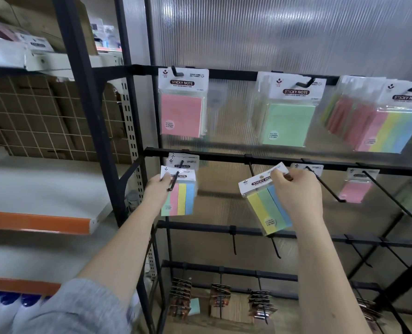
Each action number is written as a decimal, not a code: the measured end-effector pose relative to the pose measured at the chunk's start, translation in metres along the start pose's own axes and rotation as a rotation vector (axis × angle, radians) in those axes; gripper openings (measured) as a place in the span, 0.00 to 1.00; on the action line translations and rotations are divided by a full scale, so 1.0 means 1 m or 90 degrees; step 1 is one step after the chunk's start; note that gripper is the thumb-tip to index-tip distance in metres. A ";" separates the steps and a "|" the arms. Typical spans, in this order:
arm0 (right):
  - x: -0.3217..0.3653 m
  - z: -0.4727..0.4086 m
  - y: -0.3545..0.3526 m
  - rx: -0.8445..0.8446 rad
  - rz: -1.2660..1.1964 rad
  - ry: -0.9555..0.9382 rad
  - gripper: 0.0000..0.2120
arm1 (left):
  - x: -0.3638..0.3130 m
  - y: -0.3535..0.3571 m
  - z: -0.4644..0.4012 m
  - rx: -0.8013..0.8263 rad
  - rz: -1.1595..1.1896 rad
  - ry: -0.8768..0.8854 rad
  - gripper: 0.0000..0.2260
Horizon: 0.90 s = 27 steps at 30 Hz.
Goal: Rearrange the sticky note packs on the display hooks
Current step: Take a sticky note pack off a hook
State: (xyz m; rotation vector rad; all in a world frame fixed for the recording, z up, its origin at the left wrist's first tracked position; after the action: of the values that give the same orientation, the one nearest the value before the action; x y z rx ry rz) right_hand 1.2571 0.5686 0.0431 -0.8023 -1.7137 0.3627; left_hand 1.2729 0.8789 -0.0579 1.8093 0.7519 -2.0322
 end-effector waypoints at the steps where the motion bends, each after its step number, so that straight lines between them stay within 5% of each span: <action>1: 0.001 0.003 -0.002 -0.009 -0.003 0.000 0.15 | -0.002 -0.002 0.007 -0.004 -0.026 0.026 0.17; 14: 0.002 0.047 -0.028 -0.091 -0.033 0.009 0.20 | -0.017 -0.032 0.087 -0.098 -0.080 0.106 0.13; 27: -0.024 0.060 -0.080 -0.187 -0.117 0.014 0.22 | -0.065 -0.013 0.128 -0.066 -0.152 0.209 0.15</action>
State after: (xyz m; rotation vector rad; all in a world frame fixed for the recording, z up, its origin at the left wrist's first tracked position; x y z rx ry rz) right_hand 1.1773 0.5042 0.0568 -0.8451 -1.8274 -0.0247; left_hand 1.1709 0.8088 0.0159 2.1041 1.1941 -1.8067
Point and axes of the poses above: each hand's wrist, its own z-axis away from the middle knuckle, its own y-axis out of the palm, x = y × z, the point moved 5 cm from there along -z, towards the middle knuckle, and after that the axes turned 7 degrees about z, right-handed, at the moved point
